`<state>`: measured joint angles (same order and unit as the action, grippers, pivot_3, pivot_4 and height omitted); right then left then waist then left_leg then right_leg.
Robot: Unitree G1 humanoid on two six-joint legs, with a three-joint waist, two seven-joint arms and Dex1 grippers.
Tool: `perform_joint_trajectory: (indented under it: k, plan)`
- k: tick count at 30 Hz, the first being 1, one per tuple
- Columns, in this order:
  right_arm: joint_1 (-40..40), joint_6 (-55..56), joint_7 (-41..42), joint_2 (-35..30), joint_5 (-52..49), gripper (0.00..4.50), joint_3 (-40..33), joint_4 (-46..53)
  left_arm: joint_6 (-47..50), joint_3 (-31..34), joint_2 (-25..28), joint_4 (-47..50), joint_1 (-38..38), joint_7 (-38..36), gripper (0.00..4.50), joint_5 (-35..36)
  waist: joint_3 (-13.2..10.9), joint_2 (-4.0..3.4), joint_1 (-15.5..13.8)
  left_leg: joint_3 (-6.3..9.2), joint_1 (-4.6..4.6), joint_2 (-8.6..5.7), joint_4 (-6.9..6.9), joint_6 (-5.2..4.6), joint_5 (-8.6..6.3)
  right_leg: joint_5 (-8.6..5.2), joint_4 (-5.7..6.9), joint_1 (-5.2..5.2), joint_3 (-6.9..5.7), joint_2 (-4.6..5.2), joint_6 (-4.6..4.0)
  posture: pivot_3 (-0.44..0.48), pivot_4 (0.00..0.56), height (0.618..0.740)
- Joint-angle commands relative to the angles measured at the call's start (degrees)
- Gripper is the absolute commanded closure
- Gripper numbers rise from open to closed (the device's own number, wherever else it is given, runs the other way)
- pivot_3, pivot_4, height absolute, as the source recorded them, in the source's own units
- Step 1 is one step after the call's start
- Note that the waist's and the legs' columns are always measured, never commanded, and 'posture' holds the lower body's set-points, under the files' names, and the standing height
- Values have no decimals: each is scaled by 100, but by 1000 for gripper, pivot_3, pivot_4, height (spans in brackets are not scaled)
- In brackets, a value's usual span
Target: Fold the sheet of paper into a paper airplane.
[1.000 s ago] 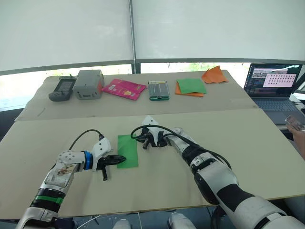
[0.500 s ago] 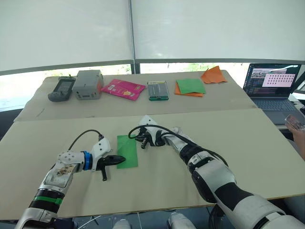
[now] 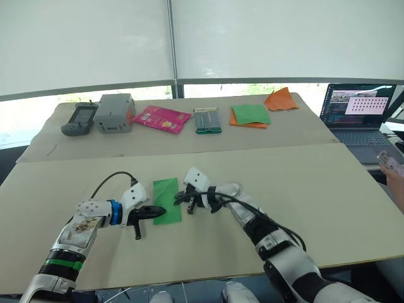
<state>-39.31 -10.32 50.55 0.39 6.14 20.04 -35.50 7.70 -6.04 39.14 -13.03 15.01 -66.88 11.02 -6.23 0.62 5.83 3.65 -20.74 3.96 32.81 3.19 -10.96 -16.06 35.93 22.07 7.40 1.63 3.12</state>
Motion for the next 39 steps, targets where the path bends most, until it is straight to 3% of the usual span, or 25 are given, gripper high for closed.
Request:
perform_joint_trajectory:
  k: [1,10,17,31,35,39]
  plan:
    - [592,-796,415,-190,209,4485,669,579,13,-158,31,-180,-48,-5,4500,-193,2,2,-13,0,1,0,0,0,0,-7,0,2,0,0,-11,0,150,740]
    - [980,-1394,429,-488,112,4485,942,1257,-20,-189,50,-209,-63,-27,4500,-195,9,7,-26,0,2,0,0,1,-1,-24,-2,3,0,1,-39,0,150,740]
    - [420,-1102,9,-340,-182,4485,325,404,-19,-191,72,-185,-98,-36,4500,-181,9,12,-24,0,7,0,0,1,-1,-24,-1,1,0,1,-38,0,150,740]
    - [-484,-47,-415,-329,-211,4485,47,-1606,35,-171,90,-10,-197,34,4500,-154,6,11,-52,1,25,-1,1,1,0,-24,6,-12,2,1,-40,0,150,740]
    - [-536,116,-341,-482,-228,4485,-29,-1701,48,-163,100,33,-231,56,4500,-161,6,11,-80,1,22,-2,2,1,0,-25,4,-14,4,2,-41,0,150,740]
    - [-194,58,-29,-614,-200,4485,135,-1125,50,-157,109,41,-225,62,4500,-165,7,12,-107,1,21,-3,1,1,-1,-28,1,-15,5,2,-44,0,150,740]
